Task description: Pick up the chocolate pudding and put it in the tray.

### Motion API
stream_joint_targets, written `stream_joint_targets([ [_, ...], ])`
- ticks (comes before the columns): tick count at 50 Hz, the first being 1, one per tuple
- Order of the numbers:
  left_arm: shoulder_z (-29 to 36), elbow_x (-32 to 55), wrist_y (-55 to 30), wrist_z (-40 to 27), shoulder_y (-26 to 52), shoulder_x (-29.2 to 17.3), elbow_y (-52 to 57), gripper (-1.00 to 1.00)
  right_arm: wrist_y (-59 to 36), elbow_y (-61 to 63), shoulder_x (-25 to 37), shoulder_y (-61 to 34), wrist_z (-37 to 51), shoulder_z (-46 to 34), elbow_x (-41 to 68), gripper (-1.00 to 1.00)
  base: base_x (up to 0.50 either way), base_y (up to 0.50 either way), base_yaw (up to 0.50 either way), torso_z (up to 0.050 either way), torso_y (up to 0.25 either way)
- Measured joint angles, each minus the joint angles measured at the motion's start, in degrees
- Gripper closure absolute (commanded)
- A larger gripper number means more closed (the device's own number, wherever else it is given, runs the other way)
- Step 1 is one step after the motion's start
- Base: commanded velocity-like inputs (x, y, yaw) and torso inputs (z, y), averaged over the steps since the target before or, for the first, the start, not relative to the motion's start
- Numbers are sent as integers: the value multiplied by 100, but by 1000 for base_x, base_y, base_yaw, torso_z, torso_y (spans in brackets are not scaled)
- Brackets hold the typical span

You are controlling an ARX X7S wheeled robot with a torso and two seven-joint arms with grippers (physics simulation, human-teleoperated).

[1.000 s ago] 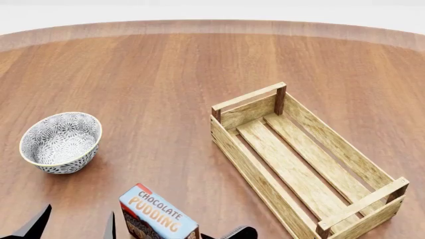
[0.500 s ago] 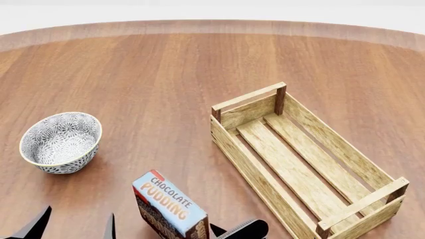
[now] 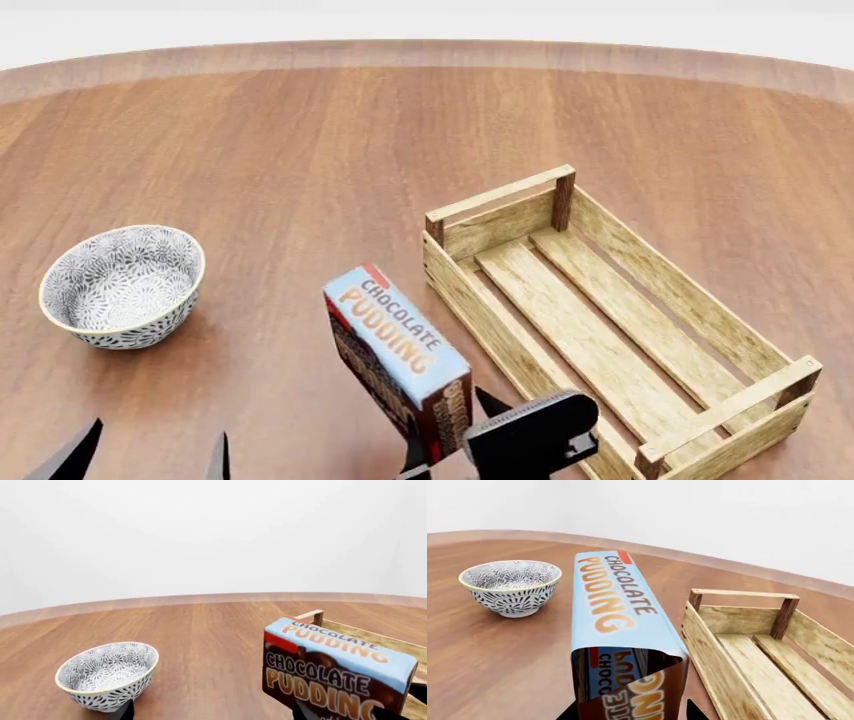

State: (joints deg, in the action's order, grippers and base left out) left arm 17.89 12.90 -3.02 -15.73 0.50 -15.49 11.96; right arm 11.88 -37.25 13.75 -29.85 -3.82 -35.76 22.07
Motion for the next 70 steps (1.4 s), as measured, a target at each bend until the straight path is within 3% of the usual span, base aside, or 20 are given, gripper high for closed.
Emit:
stream_joint_targets([
  [70,122,109,133,-99,36,-83,-151,-100,-212,151,479,-196,838,604,227,100,0,0,0,0,0],
])
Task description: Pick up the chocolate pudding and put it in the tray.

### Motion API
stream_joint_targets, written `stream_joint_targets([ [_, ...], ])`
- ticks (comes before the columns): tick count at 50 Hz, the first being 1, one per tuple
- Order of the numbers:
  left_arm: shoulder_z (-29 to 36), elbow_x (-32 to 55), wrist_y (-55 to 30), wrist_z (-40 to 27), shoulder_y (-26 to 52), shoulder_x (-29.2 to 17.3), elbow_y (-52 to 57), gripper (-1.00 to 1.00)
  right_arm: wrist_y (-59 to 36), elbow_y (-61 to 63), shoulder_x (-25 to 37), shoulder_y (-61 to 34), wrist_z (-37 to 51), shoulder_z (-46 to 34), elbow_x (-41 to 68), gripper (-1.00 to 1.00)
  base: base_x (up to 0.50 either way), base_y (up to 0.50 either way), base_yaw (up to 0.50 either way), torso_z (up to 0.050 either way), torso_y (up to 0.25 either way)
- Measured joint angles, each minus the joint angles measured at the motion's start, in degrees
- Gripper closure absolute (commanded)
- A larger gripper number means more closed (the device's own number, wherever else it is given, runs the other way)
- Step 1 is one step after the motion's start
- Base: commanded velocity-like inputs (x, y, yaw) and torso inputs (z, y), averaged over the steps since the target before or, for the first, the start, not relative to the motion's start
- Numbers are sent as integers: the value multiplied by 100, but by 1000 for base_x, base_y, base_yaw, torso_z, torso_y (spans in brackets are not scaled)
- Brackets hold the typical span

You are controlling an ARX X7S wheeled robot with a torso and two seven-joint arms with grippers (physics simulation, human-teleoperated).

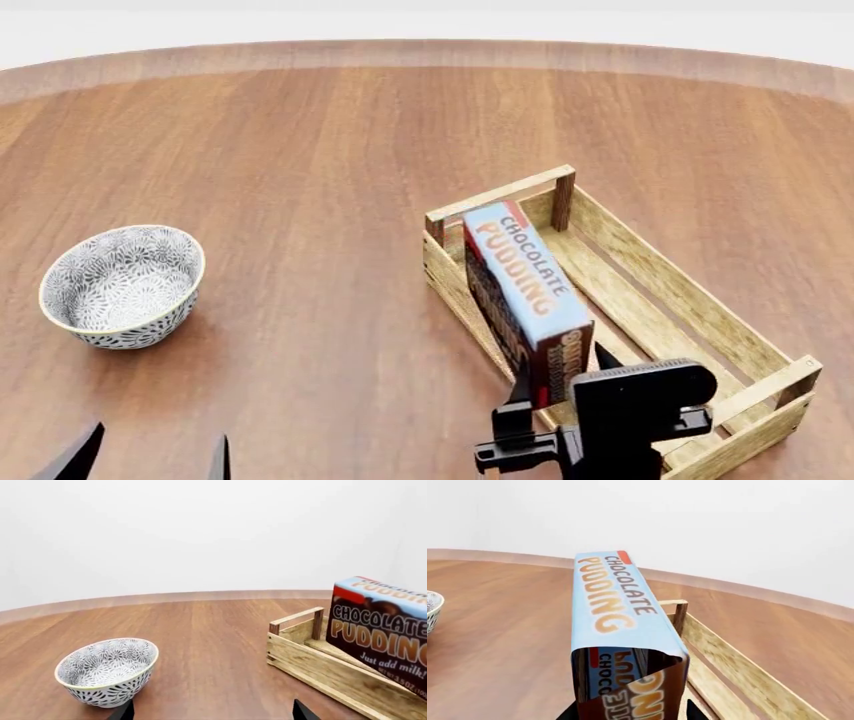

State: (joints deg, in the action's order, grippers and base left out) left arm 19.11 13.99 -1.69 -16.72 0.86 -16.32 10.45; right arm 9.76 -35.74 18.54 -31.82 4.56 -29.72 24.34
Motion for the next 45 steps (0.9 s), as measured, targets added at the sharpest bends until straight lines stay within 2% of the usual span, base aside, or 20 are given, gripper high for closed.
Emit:
stream_joint_targets([
  [21,51,16,69,-14,11,-11,-88,-100,6,-54,87,-24,265,119,-28,100,0,0,0,0,0],
  [45,71,64,195,-13,30,-18,-288,-100,163,-720,-41,-364,409,233,-85,100,0,0,0,0,0],
])
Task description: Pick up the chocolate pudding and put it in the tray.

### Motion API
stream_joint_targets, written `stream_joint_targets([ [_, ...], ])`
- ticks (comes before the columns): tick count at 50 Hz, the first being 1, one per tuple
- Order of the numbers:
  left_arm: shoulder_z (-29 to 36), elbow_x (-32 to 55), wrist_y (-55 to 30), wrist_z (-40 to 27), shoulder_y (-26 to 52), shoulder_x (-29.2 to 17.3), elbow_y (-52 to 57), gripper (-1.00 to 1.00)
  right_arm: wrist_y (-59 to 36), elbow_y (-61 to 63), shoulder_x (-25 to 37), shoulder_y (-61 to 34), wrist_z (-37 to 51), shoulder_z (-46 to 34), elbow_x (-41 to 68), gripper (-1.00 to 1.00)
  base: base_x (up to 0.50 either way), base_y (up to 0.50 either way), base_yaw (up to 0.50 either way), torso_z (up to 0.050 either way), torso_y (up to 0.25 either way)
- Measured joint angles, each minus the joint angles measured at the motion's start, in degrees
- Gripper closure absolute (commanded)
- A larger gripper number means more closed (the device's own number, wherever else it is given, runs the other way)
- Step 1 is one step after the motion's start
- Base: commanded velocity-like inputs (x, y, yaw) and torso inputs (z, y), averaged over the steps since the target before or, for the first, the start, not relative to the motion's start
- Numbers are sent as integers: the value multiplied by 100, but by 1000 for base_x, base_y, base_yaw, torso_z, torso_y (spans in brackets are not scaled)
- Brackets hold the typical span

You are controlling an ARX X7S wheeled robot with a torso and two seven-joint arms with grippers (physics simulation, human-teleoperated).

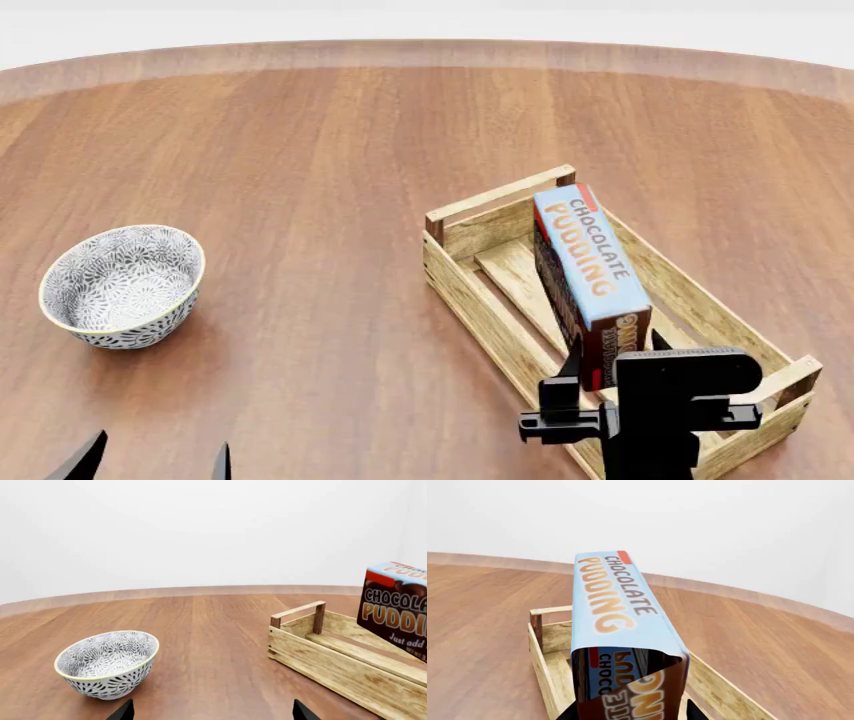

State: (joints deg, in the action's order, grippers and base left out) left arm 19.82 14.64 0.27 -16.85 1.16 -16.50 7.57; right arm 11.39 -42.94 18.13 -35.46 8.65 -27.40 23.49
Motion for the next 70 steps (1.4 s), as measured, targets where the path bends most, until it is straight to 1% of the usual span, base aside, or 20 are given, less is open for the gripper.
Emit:
stream_joint_targets([
  [36,24,60,172,-4,65,-5,-318,-100,885,-2336,-470,-982,-270,124,-122,100,0,0,0,0,0],
  [42,34,64,185,-11,72,-7,-344,-100,964,-2511,-491,-1055,-290,142,-131,100,0,0,0,0,0],
  [43,35,65,187,-12,72,-8,-346,-100,954,-2504,-487,-1056,-289,142,-131,-100,0,0,0,0,0],
  [70,107,72,130,-70,104,-43,-253,-100,348,-1378,-214,-745,28,164,-271,-100,0,0,0,0,0],
])
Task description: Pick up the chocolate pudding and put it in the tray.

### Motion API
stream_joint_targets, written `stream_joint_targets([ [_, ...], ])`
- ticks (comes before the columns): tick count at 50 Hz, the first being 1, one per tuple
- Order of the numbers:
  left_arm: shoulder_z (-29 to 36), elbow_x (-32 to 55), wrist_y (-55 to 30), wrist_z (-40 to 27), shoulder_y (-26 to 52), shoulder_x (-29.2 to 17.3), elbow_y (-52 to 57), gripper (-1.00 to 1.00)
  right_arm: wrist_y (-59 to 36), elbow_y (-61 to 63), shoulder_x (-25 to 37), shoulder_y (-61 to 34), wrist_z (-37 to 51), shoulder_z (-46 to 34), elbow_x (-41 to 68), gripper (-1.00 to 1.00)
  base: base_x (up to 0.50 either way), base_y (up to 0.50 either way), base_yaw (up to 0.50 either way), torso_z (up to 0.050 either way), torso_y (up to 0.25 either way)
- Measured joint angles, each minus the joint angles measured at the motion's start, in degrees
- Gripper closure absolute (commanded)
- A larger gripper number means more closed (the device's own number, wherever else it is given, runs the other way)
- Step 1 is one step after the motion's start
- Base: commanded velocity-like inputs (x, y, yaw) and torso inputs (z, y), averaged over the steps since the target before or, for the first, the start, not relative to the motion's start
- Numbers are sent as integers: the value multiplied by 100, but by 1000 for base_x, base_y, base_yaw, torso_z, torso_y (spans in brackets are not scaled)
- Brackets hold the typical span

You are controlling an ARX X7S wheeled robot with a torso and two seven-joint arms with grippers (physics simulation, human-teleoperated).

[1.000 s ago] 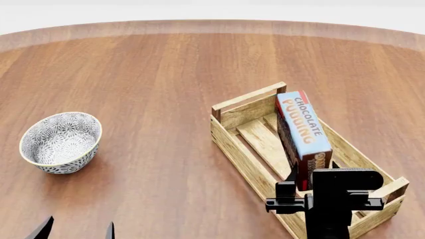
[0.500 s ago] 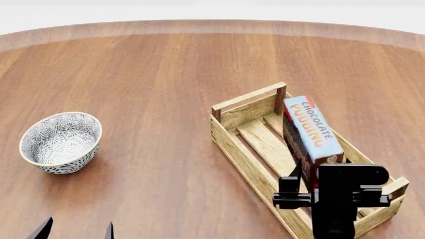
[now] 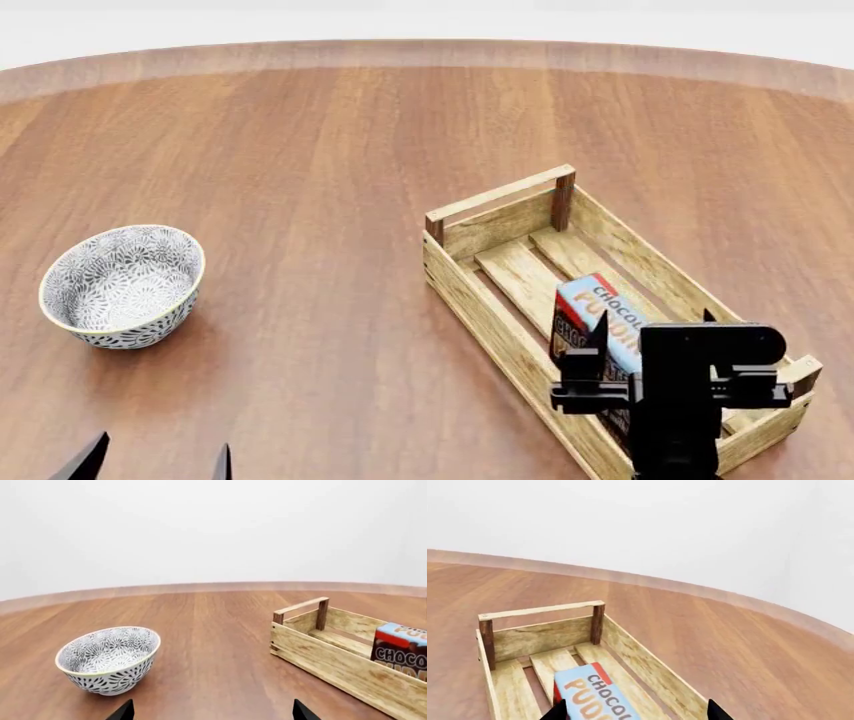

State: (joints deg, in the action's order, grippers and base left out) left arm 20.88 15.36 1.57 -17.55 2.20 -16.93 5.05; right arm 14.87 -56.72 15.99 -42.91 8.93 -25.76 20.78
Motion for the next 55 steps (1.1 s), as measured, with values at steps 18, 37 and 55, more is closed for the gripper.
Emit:
stream_joint_targets([
  [18,8,34,-600,-195,204,-157,785,-100,-594,2009,473,612,412,47,172,-100,0,0,0,0,0],
  [37,-17,86,-1178,-430,364,-321,1732,-100,-883,4824,1137,1609,1114,157,242,-100,0,0,0,0,0],
  [55,56,52,-1261,-516,310,-381,2093,-100,-835,6448,1538,2378,1619,182,-8,-100,0,0,0,0,0],
])
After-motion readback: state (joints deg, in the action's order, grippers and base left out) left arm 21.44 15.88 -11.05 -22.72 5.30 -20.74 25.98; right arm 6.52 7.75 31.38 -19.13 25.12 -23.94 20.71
